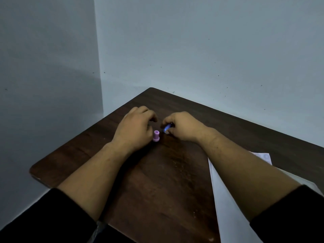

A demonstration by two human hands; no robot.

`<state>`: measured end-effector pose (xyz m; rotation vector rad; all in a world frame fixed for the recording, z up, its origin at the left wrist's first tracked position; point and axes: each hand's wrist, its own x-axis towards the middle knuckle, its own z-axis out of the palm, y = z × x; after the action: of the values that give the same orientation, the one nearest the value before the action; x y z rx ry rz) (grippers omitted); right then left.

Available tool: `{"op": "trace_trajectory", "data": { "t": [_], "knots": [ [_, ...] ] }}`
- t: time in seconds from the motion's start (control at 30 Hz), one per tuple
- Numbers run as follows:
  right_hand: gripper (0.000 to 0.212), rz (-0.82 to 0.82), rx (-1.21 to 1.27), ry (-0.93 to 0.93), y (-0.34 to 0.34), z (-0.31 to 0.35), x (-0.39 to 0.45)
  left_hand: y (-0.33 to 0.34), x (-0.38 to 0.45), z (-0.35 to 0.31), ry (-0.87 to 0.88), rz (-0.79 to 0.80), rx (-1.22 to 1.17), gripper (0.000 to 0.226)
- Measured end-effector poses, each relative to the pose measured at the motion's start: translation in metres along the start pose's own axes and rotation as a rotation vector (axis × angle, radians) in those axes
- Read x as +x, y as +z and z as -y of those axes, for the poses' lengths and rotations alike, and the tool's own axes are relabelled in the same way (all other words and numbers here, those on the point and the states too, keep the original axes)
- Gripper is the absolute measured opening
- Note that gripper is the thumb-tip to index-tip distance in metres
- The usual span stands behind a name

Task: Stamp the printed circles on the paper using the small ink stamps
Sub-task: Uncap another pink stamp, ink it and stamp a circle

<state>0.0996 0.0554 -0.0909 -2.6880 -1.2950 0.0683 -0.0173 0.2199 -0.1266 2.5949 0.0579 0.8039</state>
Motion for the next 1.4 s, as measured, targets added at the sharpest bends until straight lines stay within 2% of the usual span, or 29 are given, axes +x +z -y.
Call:
{"op": "trace_trajectory", "data": {
  "t": [0.23, 0.47, 0.6, 0.73, 0.93, 1.03, 1.1, 1.2, 1.27, 1.4],
  "knots": [
    [0.008, -0.246, 0.451, 0.279, -0.014, -0.029, -0.018, 0.004, 0.001, 0.004, -0.026, 0.019, 0.009, 0.027],
    [0.007, -0.204, 0.608, 0.259, -0.009, -0.028, -0.018, 0.004, 0.001, 0.004, 0.052, 0.081, -0.042, 0.025],
    [0.019, -0.212, 0.573, 0.247, 0.0, -0.022, -0.011, 0.003, -0.003, 0.002, 0.098, 0.172, 0.037, 0.035],
    [0.007, -0.195, 0.81, 0.309, 0.003, -0.015, -0.008, 0.005, -0.006, 0.006, 0.123, 0.244, 0.11, 0.043],
    [0.004, -0.223, 1.029, 0.395, 0.01, -0.01, -0.011, 0.008, -0.004, 0.009, 0.108, 0.219, 0.145, 0.032],
    [0.007, -0.215, 1.108, 0.416, 0.011, -0.012, -0.014, 0.009, -0.003, 0.009, 0.097, 0.216, 0.168, 0.035],
    [0.006, -0.21, 1.131, 0.429, 0.012, -0.013, -0.016, 0.009, -0.001, 0.009, 0.089, 0.2, 0.184, 0.043],
    [0.004, -0.254, 1.027, 0.385, 0.013, -0.015, -0.02, 0.011, -0.001, 0.007, 0.069, 0.157, 0.207, 0.05],
    [0.011, -0.259, 0.973, 0.32, 0.014, -0.014, -0.022, 0.013, -0.002, 0.007, 0.076, 0.133, 0.213, 0.053],
    [0.021, -0.188, 1.024, 0.241, 0.012, -0.008, -0.025, 0.015, -0.003, 0.003, 0.096, 0.098, 0.224, 0.053]
  ]
}}
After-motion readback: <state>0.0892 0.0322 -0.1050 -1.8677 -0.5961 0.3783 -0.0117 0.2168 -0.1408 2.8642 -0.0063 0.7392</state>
